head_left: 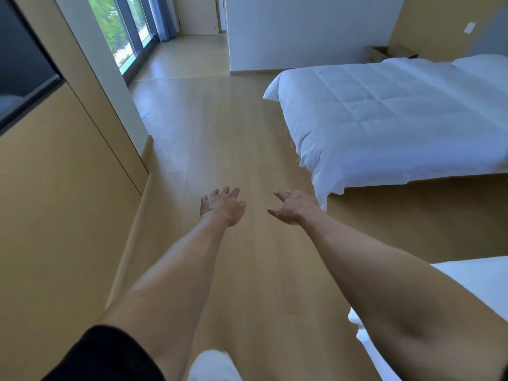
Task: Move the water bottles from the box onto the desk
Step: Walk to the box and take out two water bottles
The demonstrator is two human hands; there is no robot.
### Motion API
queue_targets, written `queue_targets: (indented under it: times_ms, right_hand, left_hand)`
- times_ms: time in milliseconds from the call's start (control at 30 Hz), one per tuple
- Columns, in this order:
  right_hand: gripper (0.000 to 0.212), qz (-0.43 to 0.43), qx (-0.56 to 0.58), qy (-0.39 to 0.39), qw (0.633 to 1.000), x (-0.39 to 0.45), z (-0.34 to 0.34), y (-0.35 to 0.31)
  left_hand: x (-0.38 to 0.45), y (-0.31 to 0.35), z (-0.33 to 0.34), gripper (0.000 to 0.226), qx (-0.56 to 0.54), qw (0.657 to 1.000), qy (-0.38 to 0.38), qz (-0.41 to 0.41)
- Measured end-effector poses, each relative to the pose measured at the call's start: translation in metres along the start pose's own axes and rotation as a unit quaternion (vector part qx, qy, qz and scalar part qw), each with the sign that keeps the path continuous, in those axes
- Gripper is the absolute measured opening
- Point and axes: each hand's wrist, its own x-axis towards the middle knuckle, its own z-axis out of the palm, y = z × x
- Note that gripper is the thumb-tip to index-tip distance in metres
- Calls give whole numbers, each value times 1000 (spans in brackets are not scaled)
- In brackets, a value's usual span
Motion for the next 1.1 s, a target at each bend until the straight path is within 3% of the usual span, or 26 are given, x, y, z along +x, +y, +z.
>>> queue_targets:
  times_ms: [333, 633, 1100]
  right_hand:
    - [70, 1, -6, 4, 1000, 174, -56, -30]
    - [67, 13, -9, 19, 1000, 338, -139, -82]
    - [69, 10, -27, 10, 1000, 568, -221, -113]
  left_hand:
    - [188, -24, -39, 54, -13, 1000, 5, 7]
    - [371, -68, -116, 53, -11, 999, 6, 33]
    - [599, -87, -177, 55, -10, 999, 2, 40]
